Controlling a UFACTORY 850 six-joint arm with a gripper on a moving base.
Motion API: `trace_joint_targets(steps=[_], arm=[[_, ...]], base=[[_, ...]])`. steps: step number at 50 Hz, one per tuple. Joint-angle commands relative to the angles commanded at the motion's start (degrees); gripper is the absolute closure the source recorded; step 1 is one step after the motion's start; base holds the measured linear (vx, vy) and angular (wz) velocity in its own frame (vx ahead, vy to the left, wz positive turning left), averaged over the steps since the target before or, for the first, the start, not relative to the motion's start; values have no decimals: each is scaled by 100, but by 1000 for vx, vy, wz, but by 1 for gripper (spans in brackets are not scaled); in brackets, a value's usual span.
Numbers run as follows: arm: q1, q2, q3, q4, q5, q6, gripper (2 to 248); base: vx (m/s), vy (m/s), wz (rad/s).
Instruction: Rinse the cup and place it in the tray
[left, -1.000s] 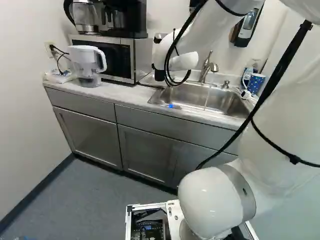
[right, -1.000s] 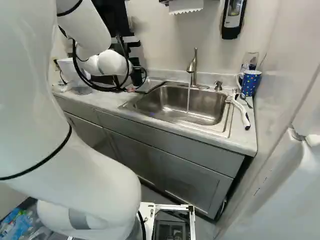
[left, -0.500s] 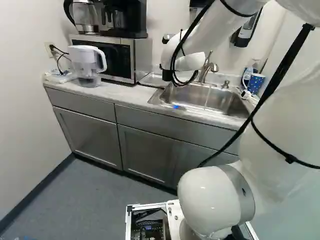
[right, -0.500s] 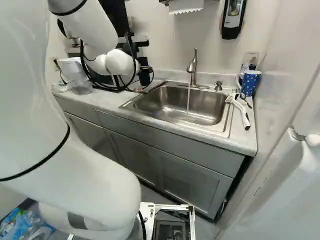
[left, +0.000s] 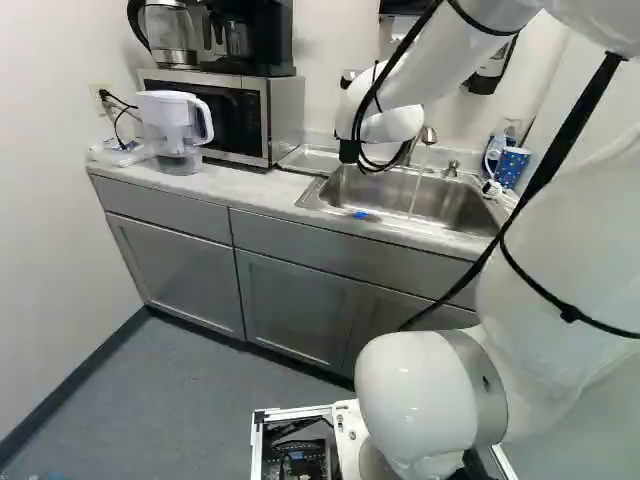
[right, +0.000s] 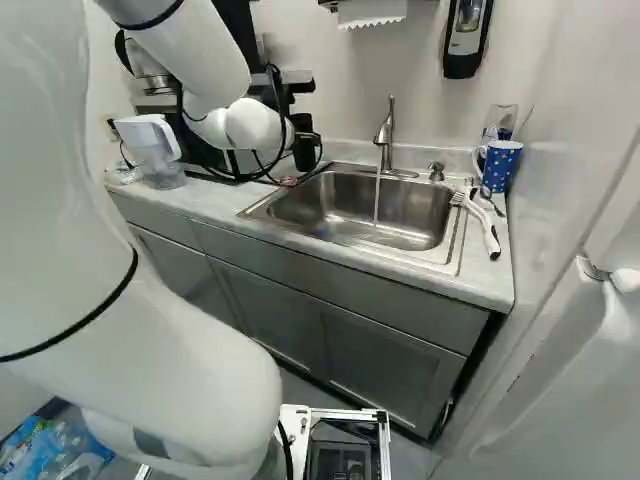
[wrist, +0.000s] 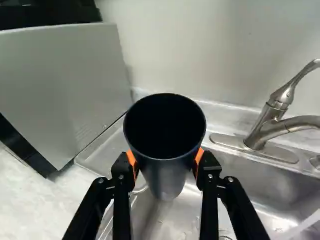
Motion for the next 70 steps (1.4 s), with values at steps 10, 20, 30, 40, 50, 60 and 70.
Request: trace_joint_targets(steps=[10,20,30,40,50,60,70], arm=[[-177,-79,39,0,0,0,126],[-358,-155,90,0,0,0,126],[-543,-205,169,0,0,0,126],[-733,-230,273,0,0,0,126],[-921,-244,390,0,0,0,126],[-1094,-248,517,0,0,0,126],[-1267,-206,638,0,29,0,126]], base=[[0,0,0],[0,0,0],[0,0,0],[0,0,0],[0,0,0],[0,0,0],[0,0,0]])
